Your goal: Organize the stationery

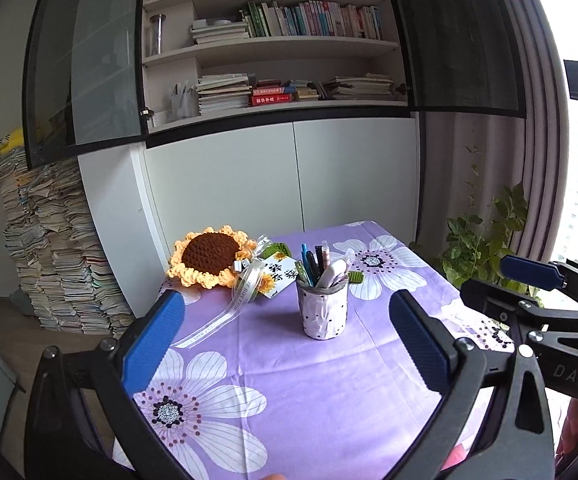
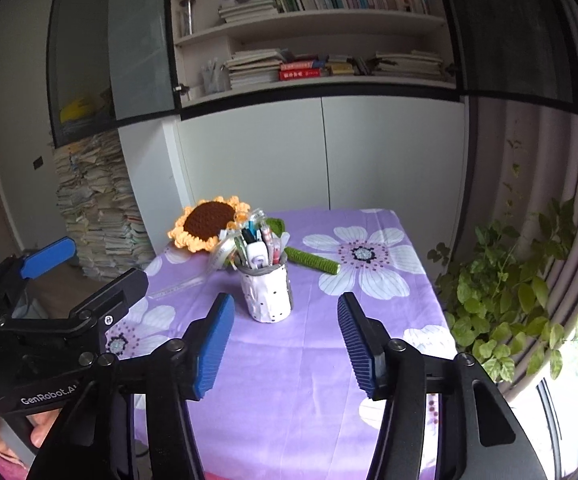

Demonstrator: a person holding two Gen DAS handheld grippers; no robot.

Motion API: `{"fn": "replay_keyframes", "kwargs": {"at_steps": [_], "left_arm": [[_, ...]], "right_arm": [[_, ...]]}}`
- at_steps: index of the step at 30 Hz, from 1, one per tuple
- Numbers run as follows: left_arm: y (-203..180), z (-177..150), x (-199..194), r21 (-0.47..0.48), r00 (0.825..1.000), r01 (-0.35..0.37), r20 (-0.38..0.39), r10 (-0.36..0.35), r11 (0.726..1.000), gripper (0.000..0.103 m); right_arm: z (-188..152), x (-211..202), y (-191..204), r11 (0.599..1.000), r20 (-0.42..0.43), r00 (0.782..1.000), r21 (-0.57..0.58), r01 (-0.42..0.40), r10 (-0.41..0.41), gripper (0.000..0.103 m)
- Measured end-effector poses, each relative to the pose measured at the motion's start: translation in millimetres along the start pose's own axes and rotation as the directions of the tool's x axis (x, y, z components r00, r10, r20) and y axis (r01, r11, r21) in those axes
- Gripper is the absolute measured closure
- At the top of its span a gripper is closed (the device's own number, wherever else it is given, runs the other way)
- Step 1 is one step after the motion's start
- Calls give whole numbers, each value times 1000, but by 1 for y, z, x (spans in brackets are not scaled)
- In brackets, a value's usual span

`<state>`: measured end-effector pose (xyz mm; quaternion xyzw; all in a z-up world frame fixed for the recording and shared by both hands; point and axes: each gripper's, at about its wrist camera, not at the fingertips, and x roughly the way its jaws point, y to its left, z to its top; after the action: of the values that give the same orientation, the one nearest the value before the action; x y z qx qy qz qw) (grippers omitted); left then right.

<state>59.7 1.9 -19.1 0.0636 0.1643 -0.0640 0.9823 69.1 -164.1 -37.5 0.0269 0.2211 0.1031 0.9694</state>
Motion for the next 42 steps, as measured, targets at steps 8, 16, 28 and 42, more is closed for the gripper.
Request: {"fn": "replay_keyframes", "kwargs": {"at_steps": [8, 16, 28, 42], "left_arm": [[13, -1, -58, -41, 997, -20, 69, 23, 999, 1], [19, 0, -97, -55, 989, -37, 144, 45, 998, 1], [29, -1, -109, -81, 979, -62, 190, 77, 995, 1], [28, -5, -113, -67, 974, -83, 204, 95, 994, 1]], "right_arm": [[0, -61, 25, 999, 97, 995, -39, 11, -7, 44], [-4, -91, 45, 999, 146, 989, -48, -16, 23, 44], [-6, -101, 61, 997, 185, 983, -77, -10, 24, 44], [-6, -102, 63, 996, 208, 978, -81, 40, -22, 43]]}}
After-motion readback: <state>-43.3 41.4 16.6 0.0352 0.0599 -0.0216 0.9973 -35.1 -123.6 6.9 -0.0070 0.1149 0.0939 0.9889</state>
